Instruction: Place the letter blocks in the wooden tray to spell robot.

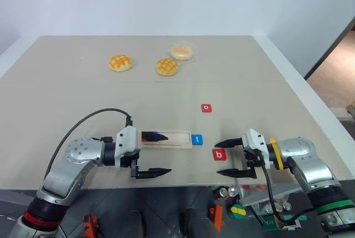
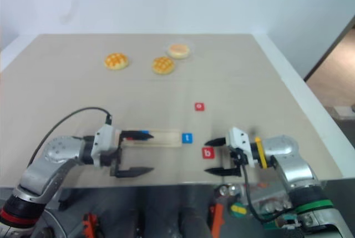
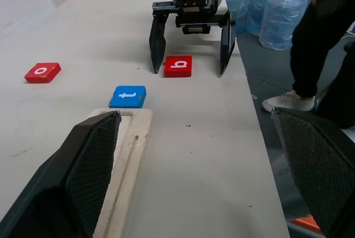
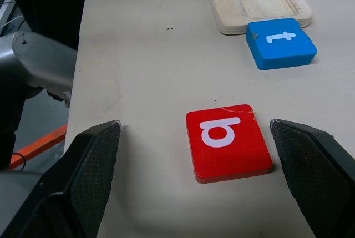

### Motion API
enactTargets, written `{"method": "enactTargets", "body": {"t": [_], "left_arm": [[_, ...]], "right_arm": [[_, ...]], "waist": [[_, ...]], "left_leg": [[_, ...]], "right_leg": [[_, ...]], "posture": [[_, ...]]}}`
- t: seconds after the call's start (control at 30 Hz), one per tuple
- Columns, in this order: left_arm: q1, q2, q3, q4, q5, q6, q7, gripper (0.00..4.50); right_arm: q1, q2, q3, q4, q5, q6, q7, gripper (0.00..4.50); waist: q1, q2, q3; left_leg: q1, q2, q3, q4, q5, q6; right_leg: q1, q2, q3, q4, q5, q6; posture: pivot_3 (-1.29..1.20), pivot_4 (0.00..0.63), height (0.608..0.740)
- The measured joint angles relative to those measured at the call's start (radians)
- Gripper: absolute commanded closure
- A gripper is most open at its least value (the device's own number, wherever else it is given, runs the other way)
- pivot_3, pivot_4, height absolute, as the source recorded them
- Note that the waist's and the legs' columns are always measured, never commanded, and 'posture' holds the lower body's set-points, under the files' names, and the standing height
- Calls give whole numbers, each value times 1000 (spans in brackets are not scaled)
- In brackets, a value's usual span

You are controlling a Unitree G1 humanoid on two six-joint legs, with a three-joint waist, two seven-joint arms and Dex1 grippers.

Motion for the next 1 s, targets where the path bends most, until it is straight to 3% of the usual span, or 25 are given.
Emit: {"method": "enactTargets", "body": {"t": [0.87, 1.0], "left_arm": [[-3, -8, -12, 20, 31, -19, 7, 0], [-3, -8, -13, 20, 32, -19, 7, 0]], "right_arm": [[168, 43, -72, -221, 14, 129, -265, 272], [175, 43, -76, -236, 13, 142, -285, 1394]], "waist": [[0, 0, 0], [0, 0, 0]], "left_leg": [[0, 0, 0, -1, 0, 0], [0, 0, 0, -1, 0, 0]], "right_leg": [[-1, 0, 0, 0, -1, 0], [-1, 0, 0, 0, -1, 0]], "posture": [[0, 150, 740], [0, 150, 740]]}}
